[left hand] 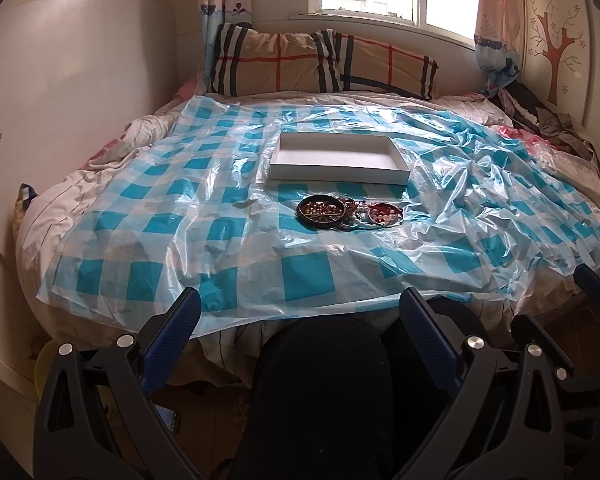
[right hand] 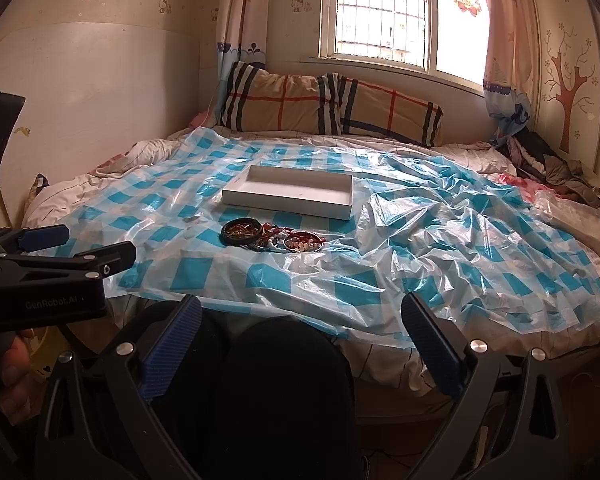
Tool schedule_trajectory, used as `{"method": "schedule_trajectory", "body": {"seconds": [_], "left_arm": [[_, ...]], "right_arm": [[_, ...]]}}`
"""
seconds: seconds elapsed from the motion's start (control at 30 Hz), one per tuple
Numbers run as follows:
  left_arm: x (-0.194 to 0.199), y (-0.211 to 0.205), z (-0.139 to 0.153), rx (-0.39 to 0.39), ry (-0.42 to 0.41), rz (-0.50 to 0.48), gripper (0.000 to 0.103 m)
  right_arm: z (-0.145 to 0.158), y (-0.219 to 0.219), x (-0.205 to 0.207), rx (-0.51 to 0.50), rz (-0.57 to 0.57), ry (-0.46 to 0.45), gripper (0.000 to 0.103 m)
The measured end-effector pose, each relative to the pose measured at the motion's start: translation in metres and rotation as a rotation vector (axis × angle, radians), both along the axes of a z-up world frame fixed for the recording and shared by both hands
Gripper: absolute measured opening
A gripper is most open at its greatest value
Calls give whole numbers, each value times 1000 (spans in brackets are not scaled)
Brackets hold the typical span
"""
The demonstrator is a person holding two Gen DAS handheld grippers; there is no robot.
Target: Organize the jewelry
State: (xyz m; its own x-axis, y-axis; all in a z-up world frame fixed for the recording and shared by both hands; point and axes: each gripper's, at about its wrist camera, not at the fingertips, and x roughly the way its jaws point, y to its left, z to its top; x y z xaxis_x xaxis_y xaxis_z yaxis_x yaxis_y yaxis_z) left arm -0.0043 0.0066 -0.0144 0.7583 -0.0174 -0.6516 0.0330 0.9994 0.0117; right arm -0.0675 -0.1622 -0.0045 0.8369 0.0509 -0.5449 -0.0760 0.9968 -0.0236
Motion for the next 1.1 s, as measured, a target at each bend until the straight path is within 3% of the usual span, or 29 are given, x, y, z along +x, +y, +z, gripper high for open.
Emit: {"method": "schedule_trajectory", "body": {"seconds": [1.1], "left_arm": [[-1,2,-2,6,-7,27,95]], "right_arm": [[-1,-6,1,0,-10,-8,96]]}}
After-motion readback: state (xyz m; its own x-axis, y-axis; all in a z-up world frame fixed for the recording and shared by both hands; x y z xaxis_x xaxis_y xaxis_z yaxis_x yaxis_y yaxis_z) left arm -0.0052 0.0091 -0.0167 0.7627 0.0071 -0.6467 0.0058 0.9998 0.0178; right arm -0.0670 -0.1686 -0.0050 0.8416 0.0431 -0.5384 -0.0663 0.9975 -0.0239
